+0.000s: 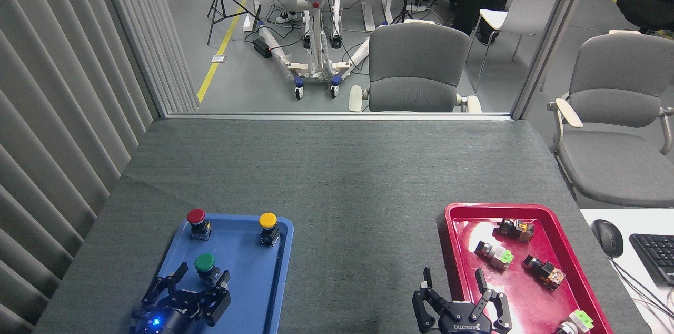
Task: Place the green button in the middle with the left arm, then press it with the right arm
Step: 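Grasp the green button with the left gripper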
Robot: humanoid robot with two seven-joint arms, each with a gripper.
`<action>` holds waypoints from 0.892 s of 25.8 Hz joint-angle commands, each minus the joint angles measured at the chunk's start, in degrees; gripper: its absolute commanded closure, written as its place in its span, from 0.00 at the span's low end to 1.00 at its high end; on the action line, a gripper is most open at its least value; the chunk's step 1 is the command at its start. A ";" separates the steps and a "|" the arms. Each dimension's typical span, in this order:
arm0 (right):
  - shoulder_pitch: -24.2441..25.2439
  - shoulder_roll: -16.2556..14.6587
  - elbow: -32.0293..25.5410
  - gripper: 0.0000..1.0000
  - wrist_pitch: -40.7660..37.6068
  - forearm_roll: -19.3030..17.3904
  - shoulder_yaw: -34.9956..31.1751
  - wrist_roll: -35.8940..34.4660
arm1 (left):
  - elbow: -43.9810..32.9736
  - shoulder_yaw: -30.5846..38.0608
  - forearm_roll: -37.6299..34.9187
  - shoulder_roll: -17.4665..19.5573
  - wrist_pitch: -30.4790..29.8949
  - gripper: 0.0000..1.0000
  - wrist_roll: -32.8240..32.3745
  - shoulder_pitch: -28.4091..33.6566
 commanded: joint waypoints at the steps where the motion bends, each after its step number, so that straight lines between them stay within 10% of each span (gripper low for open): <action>1: 0.00 0.10 0.00 0.01 0.01 0.00 0.00 0.02 | 2.52 -0.32 0.00 0.02 0.99 0.02 -0.23 -1.31; 9: 0.00 0.01 0.00 0.01 0.01 0.00 0.00 0.02 | 5.33 -3.40 -0.52 0.11 0.55 0.39 0.04 -2.71; 12: 0.00 0.10 0.00 0.01 0.01 0.00 0.00 0.02 | 6.39 -4.10 -0.88 0.11 0.46 0.99 -0.49 -2.89; 23: 0.00 -0.08 0.00 0.01 0.01 0.00 -0.18 0.02 | 0.76 -5.59 -1.23 1.60 -5.60 1.00 3.99 -3.68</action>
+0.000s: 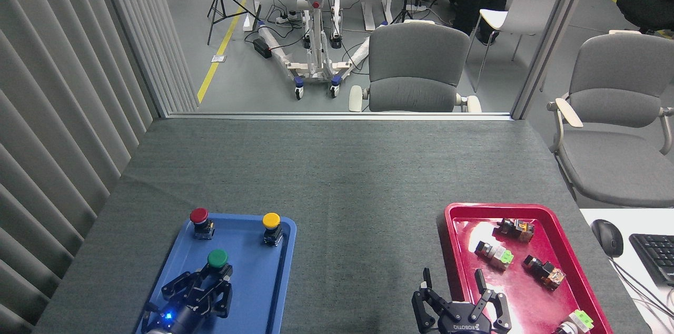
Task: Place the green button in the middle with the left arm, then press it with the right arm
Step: 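Carry the green button off the tray and set it on the table between the trays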
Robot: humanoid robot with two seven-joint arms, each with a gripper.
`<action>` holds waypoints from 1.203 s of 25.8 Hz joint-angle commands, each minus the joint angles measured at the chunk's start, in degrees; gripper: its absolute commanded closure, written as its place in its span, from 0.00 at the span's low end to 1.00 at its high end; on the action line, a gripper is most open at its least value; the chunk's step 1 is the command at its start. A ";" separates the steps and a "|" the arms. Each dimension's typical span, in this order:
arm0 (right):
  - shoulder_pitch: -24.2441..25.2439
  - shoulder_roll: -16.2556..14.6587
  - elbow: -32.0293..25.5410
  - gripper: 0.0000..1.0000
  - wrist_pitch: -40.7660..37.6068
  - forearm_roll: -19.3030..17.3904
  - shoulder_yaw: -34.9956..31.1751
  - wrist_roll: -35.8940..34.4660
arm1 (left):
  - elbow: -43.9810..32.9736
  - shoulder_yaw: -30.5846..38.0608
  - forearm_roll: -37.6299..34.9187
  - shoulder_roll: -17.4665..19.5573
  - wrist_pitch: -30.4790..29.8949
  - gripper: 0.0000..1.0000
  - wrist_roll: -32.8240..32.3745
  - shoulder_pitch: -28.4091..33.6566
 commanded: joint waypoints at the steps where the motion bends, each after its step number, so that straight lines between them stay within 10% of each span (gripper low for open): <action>1: 0.00 -0.11 0.00 0.01 0.01 0.00 -0.59 0.10 | -3.90 -1.42 -0.25 0.87 -5.47 1.00 4.84 -0.21; 6: 0.00 -0.11 0.00 0.01 0.01 0.00 -0.77 0.02 | -8.20 -9.16 -0.07 -0.19 -8.19 1.00 7.92 -3.19; 12: 0.00 -0.02 0.00 0.01 0.01 0.00 -0.77 0.02 | 6.38 -25.94 0.28 -12.05 -0.02 1.00 1.50 -13.48; 29: -0.09 0.15 0.18 0.01 0.18 0.00 -0.59 0.10 | 21.24 -28.76 -0.16 -21.55 2.36 1.00 1.33 -17.61; 31: -0.26 0.24 0.26 0.01 0.27 0.00 -0.42 0.28 | 21.86 -28.76 0.37 -21.63 2.97 0.84 1.59 -17.52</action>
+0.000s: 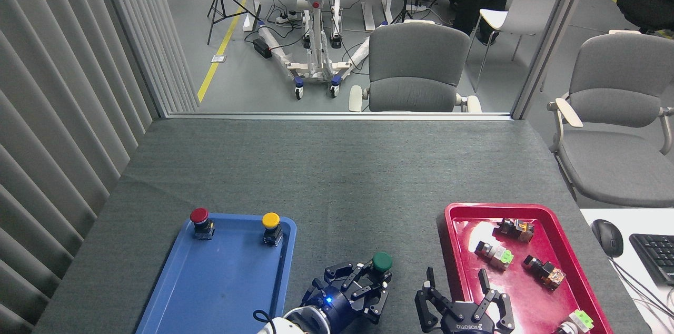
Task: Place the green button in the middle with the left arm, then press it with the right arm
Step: 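Carry the green button off the tray and set it on the table between the trays, then release the button and withdraw the left gripper toward the blue tray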
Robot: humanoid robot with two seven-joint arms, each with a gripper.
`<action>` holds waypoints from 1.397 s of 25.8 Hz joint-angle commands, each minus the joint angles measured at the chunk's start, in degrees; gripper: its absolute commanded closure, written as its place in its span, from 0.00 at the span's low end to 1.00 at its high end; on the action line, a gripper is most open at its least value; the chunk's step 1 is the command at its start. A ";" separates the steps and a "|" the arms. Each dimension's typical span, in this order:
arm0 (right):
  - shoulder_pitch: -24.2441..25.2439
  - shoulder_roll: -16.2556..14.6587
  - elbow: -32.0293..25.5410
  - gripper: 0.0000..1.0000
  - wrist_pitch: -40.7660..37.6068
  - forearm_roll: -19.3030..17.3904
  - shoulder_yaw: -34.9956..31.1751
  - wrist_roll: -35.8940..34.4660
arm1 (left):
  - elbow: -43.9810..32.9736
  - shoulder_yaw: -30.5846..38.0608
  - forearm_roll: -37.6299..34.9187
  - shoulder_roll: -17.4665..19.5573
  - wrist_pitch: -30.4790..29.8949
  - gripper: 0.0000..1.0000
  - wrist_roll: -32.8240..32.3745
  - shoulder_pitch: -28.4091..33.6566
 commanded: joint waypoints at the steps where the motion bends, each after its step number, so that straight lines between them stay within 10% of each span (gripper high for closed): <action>1: -0.33 0.09 0.11 0.01 0.18 0.00 0.34 0.14 | 1.36 -0.03 0.83 -0.30 1.10 0.58 0.30 0.33; 2: -0.50 0.18 0.11 0.01 0.18 0.00 0.60 0.14 | 1.36 -0.03 1.00 -0.30 2.07 0.21 0.47 0.42; 4: -0.85 0.27 0.20 0.01 0.18 0.00 0.87 0.14 | 1.18 -0.03 0.91 -0.30 2.69 0.01 0.56 0.77; 15: -5.34 1.23 3.63 0.07 0.18 0.18 5.61 0.32 | -24.48 4.01 0.83 9.90 2.33 0.01 0.30 12.37; 23: -7.45 2.82 7.50 1.00 -4.04 0.97 9.92 0.23 | -41.80 31.25 -0.67 13.06 3.39 0.01 -0.14 27.05; 36: -10.17 4.13 15.93 1.00 -2.81 3.25 12.73 0.58 | -40.92 46.29 -7.70 14.12 -3.47 0.01 -0.32 28.02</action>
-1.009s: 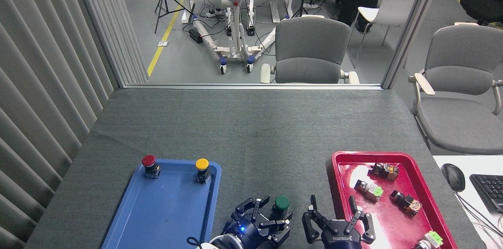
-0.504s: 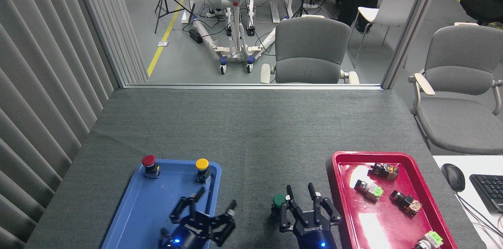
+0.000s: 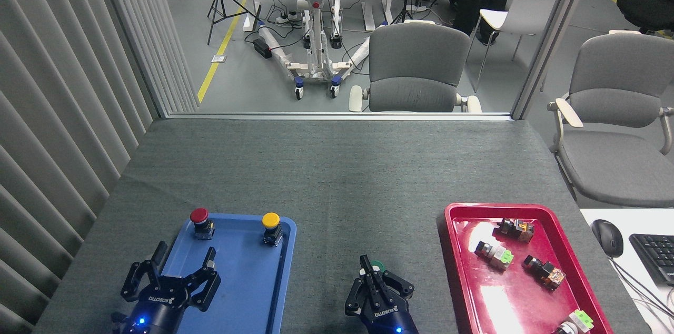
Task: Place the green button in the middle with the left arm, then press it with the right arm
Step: 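Lower the right gripper onto the green button and press it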
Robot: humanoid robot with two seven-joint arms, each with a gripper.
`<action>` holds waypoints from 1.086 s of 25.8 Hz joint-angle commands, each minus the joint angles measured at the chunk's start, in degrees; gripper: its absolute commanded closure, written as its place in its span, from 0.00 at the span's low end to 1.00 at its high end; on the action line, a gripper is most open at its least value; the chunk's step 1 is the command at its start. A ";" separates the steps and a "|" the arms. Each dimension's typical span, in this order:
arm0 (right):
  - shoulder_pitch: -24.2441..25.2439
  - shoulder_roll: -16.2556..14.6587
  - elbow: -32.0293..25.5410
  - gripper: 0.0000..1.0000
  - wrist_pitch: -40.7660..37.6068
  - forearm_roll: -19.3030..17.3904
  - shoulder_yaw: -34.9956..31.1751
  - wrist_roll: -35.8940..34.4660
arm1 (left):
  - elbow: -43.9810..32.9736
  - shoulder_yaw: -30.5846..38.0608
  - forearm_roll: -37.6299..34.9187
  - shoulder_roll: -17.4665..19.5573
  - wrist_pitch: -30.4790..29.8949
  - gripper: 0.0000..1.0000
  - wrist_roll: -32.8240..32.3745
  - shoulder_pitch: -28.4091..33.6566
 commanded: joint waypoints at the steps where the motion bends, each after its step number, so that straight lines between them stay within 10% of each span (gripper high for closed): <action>1: -0.15 -0.05 1.55 1.00 1.40 -0.30 -0.01 -0.04 | 0.00 0.94 -0.06 1.47 -3.47 0.01 0.10 0.60; 17: -0.24 0.04 4.53 0.96 3.77 -0.83 -0.63 -1.45 | 3.17 3.49 0.55 1.29 -3.55 0.01 0.80 0.52; 18: -0.24 0.04 3.66 0.79 4.56 -0.83 -0.72 -3.11 | 3.17 3.58 0.55 1.29 -3.55 0.01 0.80 0.52; 20: -0.24 0.30 1.11 0.12 7.28 -1.79 -0.72 -7.16 | 3.43 3.67 1.08 1.29 -3.38 0.01 0.71 0.43; 21: -0.15 0.48 0.05 0.00 8.34 -2.50 -0.63 -8.39 | 3.52 3.75 2.13 1.38 -3.47 0.01 0.36 0.43; 28: 1.08 -0.05 -5.31 0.00 9.48 -2.94 -2.12 -8.83 | 3.61 3.75 5.47 1.20 -3.73 0.01 0.01 0.34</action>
